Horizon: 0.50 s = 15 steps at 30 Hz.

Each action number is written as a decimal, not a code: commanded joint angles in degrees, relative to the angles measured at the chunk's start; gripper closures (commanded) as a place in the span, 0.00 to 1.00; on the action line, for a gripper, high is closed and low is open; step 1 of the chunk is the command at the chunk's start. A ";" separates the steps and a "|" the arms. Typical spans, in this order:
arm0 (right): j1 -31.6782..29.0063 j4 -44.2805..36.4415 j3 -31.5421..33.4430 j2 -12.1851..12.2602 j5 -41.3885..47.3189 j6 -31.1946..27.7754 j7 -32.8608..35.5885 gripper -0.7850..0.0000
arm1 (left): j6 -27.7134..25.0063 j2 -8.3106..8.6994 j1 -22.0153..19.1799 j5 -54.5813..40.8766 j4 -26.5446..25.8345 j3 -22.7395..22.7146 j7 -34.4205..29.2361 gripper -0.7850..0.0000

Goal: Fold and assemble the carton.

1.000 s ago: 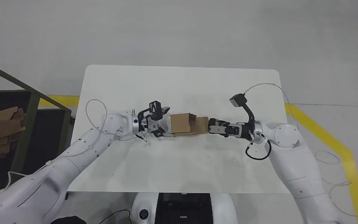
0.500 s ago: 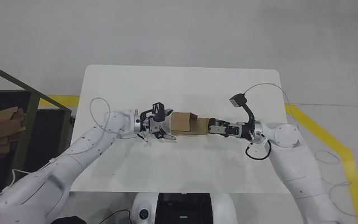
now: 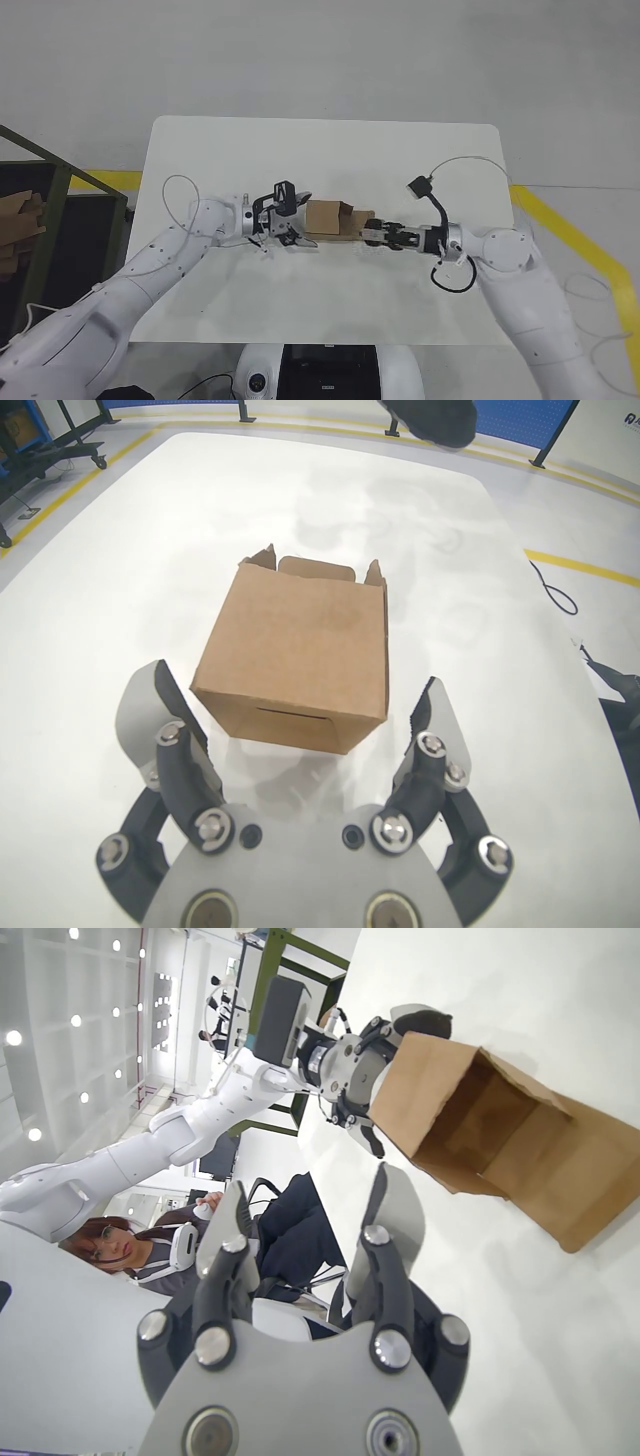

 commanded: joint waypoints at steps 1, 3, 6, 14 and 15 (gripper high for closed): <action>-0.85 -1.56 -0.73 0.13 -3.15 2.26 -0.76 1.00 | -0.10 -0.12 0.04 0.10 0.04 -0.21 -0.12 0.00; -1.46 -2.79 -1.45 0.21 -5.66 4.02 -1.44 1.00 | -0.29 -0.22 0.08 0.12 0.08 -0.38 -0.11 0.00; -2.10 -4.30 -2.02 0.34 -8.64 6.13 -2.55 1.00 | -0.62 -0.41 0.07 0.19 0.25 -0.74 -0.28 0.00; -2.10 -4.30 -2.02 0.34 -8.64 6.13 -2.55 1.00 | -1.10 -0.75 0.46 0.69 0.71 -1.53 0.34 0.00; -2.10 -4.30 -2.02 0.34 -8.64 6.13 -2.55 1.00 | -1.14 -0.80 0.55 0.70 0.86 -1.63 0.46 0.00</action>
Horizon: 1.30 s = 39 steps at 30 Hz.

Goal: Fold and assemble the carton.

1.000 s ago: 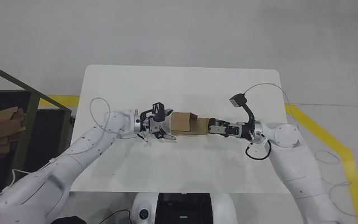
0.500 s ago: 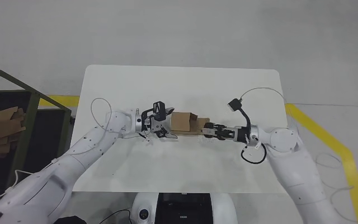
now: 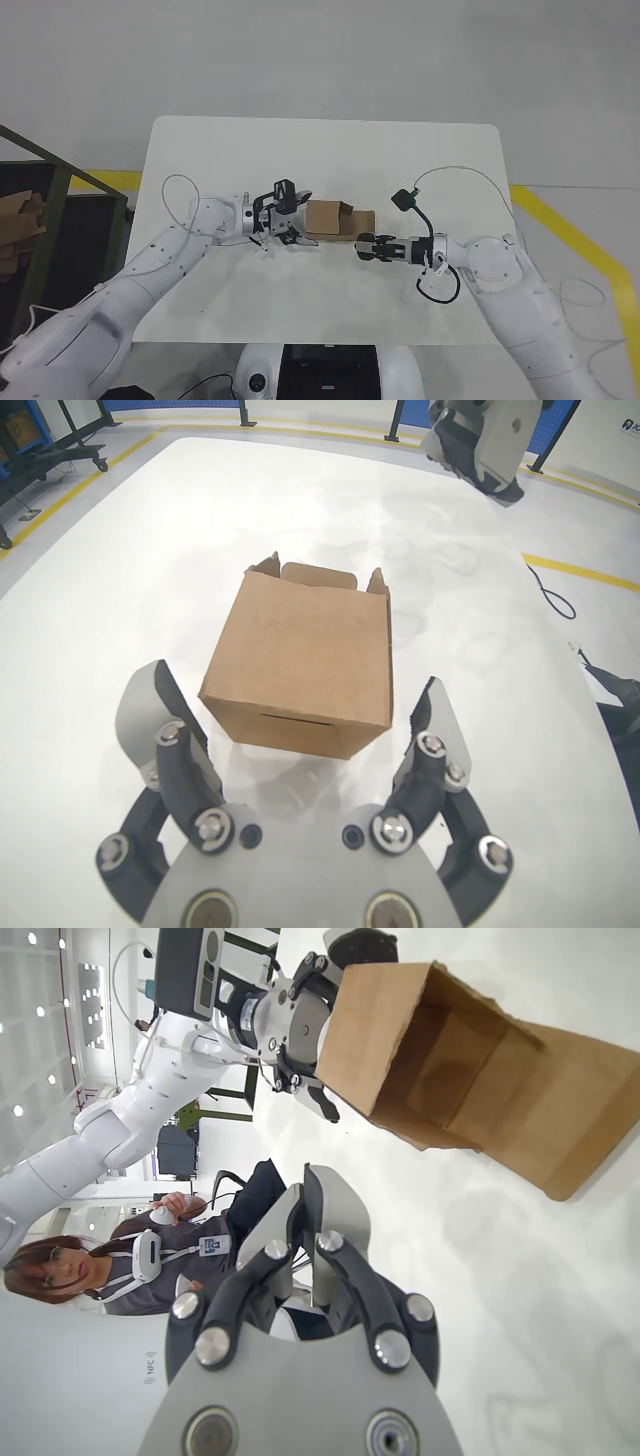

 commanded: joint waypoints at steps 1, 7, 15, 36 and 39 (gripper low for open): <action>0.00 0.00 0.00 0.00 -0.01 0.00 0.00 1.00 | -0.12 -0.10 0.17 -0.01 0.29 -0.18 0.31 0.00; 0.32 1.75 -1.37 0.09 -2.42 2.63 -0.55 1.00 | -0.21 -0.50 0.47 0.25 1.11 -0.54 1.02 0.00; 4.37 11.24 -6.43 -1.06 -1.86 2.55 -2.53 1.00 | -0.43 -1.03 0.50 1.48 1.46 -0.76 1.47 0.00; 13.66 21.58 -13.19 -3.51 -1.56 -0.70 -6.15 1.00 | -1.95 -2.37 0.09 3.61 0.87 -1.06 0.60 0.00; 14.63 23.22 -14.12 -3.93 -0.75 -1.32 -6.16 1.00 | -2.16 -2.55 0.05 3.89 1.03 -1.15 0.70 0.00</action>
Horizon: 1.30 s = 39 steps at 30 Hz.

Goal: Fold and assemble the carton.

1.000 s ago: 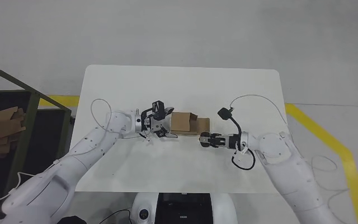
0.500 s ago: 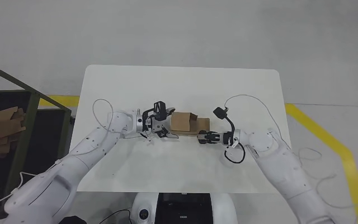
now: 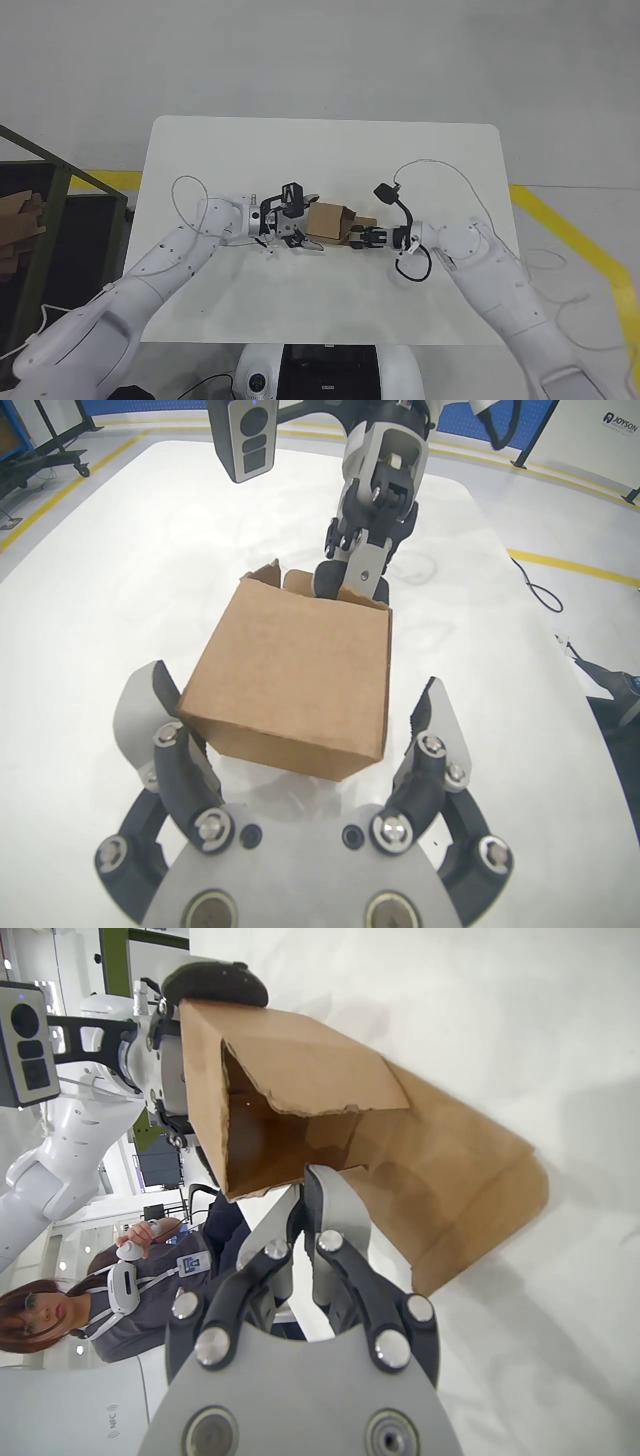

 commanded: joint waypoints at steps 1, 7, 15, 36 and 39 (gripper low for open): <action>0.47 0.79 -0.40 -0.21 0.64 -0.35 0.05 1.00 | -0.03 -0.08 -0.01 0.12 0.10 -0.08 0.02 0.00; 1.78 4.09 -1.86 -1.30 5.60 -2.30 -0.41 1.00 | -0.34 -0.46 0.01 0.12 0.29 -0.20 -0.49 0.00; 3.28 7.98 -5.07 -3.22 9.53 -3.74 -2.48 1.00 | -0.52 -1.08 -0.09 -0.23 0.66 -0.28 -1.16 0.00; 4.02 9.19 -5.99 -4.33 7.17 -5.12 -5.34 1.00 | -0.80 -2.03 0.20 -0.66 1.08 -1.42 -2.63 0.00; 2.38 6.50 -4.17 -3.37 5.16 -3.76 -5.96 1.00 | -0.87 -2.05 0.32 -0.40 1.02 -1.63 -2.79 0.00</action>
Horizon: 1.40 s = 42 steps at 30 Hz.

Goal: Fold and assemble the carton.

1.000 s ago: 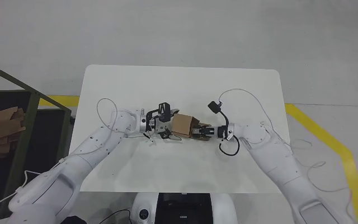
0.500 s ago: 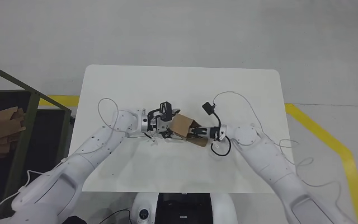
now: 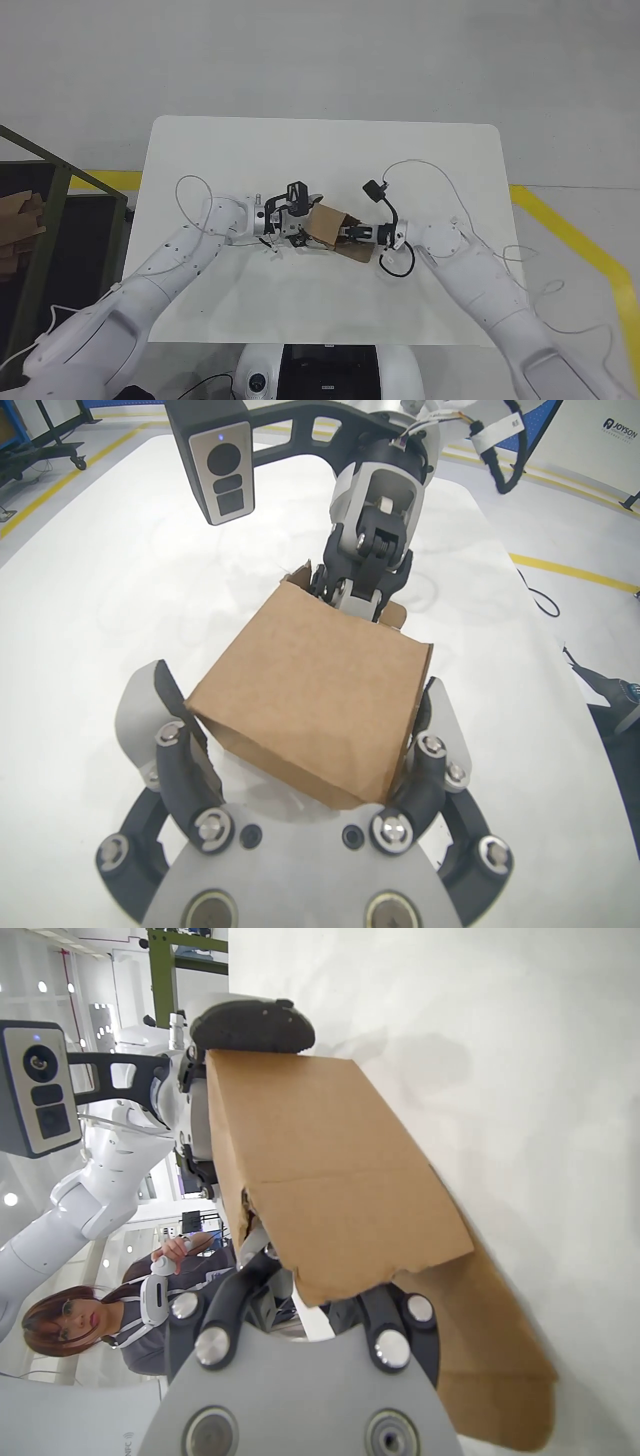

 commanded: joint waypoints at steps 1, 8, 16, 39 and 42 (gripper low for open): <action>-1.07 -1.63 1.19 0.60 -1.21 0.92 -0.24 1.00 | -0.14 -0.01 0.10 0.01 0.01 -0.14 -0.04 0.00; -7.29 -9.61 7.83 3.44 -3.65 2.89 0.11 1.00 | -0.07 -0.01 0.63 0.31 -0.22 -0.81 -0.35 0.00; -13.59 -16.76 15.49 6.03 -6.66 5.15 -0.95 1.00 | -0.14 -0.05 1.03 0.59 -0.44 -1.43 -0.45 0.00; -6.85 -7.08 7.13 3.17 -2.43 1.95 -2.55 1.00 | -0.67 -0.37 1.36 1.55 -0.52 -2.72 -0.47 0.00; -6.47 -6.84 6.21 2.76 -1.85 2.55 -3.22 1.00 | -0.73 -0.51 1.33 1.64 -0.66 -2.65 -0.65 0.00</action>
